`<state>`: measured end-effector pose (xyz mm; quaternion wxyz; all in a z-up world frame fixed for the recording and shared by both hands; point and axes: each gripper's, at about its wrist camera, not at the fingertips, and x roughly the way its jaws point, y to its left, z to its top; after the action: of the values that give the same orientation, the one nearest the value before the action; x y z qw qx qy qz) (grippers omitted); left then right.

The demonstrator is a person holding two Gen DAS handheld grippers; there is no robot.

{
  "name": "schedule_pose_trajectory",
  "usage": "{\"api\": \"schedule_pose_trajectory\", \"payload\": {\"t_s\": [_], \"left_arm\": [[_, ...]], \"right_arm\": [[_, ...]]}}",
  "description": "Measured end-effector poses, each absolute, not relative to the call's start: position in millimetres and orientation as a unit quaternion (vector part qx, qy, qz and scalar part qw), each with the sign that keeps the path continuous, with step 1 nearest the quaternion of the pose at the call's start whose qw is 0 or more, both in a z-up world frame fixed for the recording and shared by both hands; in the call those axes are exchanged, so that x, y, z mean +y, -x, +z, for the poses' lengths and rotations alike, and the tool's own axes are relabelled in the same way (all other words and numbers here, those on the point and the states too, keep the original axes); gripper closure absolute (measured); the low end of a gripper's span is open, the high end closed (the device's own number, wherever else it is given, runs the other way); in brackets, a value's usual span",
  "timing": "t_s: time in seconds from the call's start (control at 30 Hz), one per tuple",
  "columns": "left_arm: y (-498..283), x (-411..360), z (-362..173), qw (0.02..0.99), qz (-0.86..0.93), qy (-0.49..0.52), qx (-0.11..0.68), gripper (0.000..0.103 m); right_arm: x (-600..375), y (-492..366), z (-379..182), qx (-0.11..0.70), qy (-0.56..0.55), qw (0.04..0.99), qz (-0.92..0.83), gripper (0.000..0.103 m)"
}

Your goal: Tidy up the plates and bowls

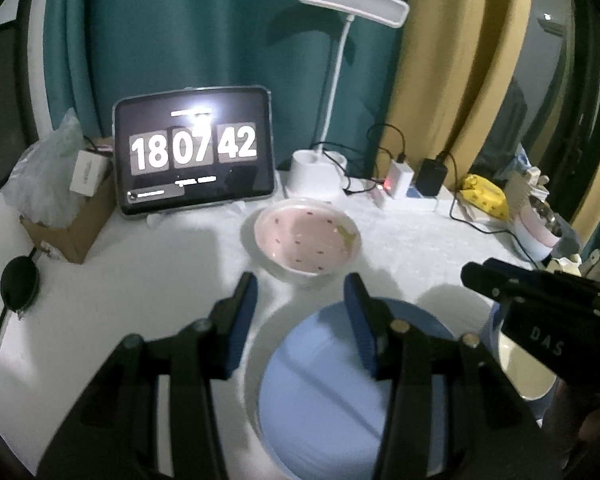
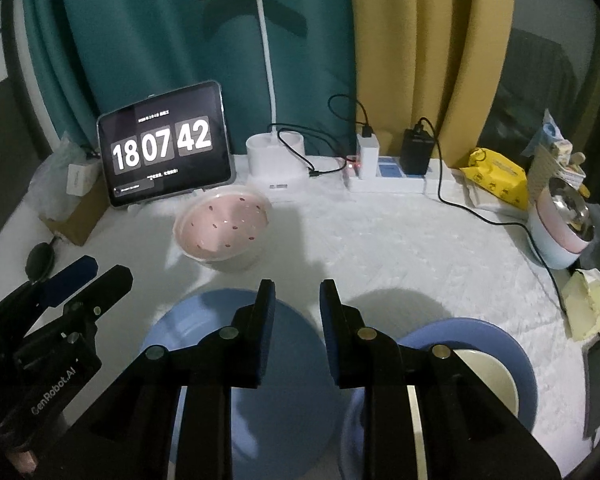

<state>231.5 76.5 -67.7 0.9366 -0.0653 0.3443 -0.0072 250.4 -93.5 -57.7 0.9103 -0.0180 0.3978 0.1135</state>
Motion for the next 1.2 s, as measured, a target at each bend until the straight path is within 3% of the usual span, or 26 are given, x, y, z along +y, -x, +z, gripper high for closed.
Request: {"api": "schedule_pose_trajectory", "payload": {"t_s": [1.2], "left_arm": [[-359.2,114.4,-133.1,0.915,-0.021,0.055,0.399,0.056]], "right_arm": [[-28.9,-372.2,-125.6,0.478,-0.003,0.871,0.114,0.078]]}}
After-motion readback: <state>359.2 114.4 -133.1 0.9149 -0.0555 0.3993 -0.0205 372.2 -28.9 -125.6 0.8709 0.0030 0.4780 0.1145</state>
